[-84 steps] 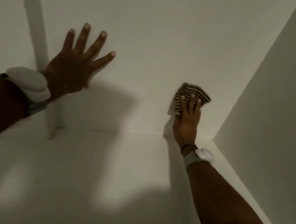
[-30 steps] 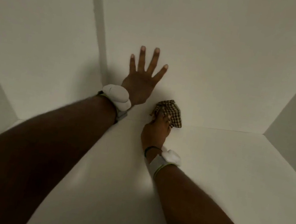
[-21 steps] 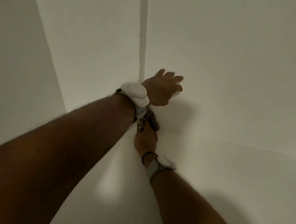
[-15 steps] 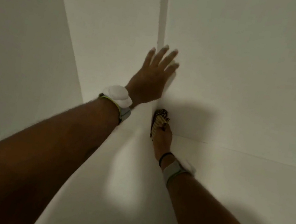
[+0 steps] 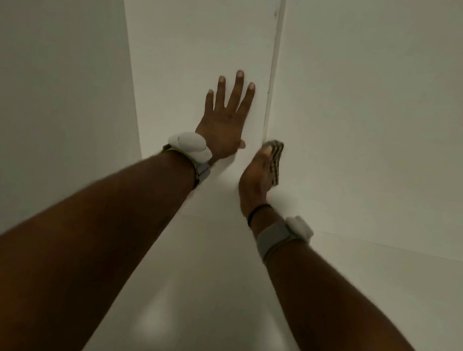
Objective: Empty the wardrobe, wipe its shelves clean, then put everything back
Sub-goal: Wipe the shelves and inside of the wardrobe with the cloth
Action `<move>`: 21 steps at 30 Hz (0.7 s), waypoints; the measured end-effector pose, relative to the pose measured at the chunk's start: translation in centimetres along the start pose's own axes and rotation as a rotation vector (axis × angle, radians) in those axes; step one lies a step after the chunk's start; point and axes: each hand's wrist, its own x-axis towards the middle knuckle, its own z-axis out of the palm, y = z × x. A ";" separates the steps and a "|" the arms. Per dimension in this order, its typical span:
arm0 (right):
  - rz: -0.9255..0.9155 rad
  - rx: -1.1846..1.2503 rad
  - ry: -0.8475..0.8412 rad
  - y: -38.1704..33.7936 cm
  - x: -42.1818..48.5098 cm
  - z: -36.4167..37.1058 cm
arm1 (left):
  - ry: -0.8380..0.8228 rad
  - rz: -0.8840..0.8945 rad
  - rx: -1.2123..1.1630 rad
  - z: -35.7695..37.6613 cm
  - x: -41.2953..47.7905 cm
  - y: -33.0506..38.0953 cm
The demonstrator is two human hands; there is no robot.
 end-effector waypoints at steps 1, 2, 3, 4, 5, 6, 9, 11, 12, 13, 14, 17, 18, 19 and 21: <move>-0.062 -0.008 0.000 -3.5 1.3 1.1 | -0.003 0.024 -0.007 -0.3 0.4 -0.5; -0.095 -0.056 -0.012 -6.5 2.8 1.9 | -0.003 0.044 0.000 -0.3 0.6 -0.7; -0.116 -0.123 -0.031 -9.1 4.3 2.6 | 0.001 0.059 0.007 -0.5 0.9 -1.0; -0.134 -0.185 -0.055 -10.5 5.5 3.0 | 0.016 0.073 0.017 -0.6 1.0 -1.2; -0.173 -0.227 -0.073 -11.6 6.7 3.3 | 0.046 0.087 0.014 -1.2 1.6 -1.7; -0.221 -0.258 -0.090 -10.8 7.1 3.0 | 0.080 0.084 0.002 -1.3 1.7 -1.7; -0.346 -0.311 -0.064 -6.5 6.0 2.2 | 0.119 0.068 -0.043 -4.2 4.4 -2.7; -0.233 -0.350 -0.064 -2.9 4.2 1.0 | 0.142 0.055 -0.033 -6.5 7.0 -3.5; -0.179 -0.359 -0.072 -1.6 3.4 0.4 | 0.148 0.045 -0.014 -7.5 8.2 -3.9; -0.121 -0.356 -0.074 -0.9 2.6 -0.1 | 0.149 0.035 -0.003 -8.5 9.2 -4.3; -0.087 -0.345 -0.058 -0.7 2.3 -0.2 | 0.149 0.026 0.006 -9.1 10.0 -4.6; -0.099 -0.381 0.000 -5.3 4.0 1.5 | 0.142 0.033 0.002 -9.7 11.2 -5.2; -0.161 -0.414 -0.006 -7.9 5.3 2.5 | 0.146 0.041 -0.016 -9.4 11.3 -5.3; -0.226 -0.434 -0.011 -11.1 7.1 3.6 | 0.155 0.048 -0.030 -9.4 11.5 -5.6; -0.296 -0.424 0.015 -18.1 10.6 5.6 | 0.158 0.054 -0.080 -9.3 11.8 -6.1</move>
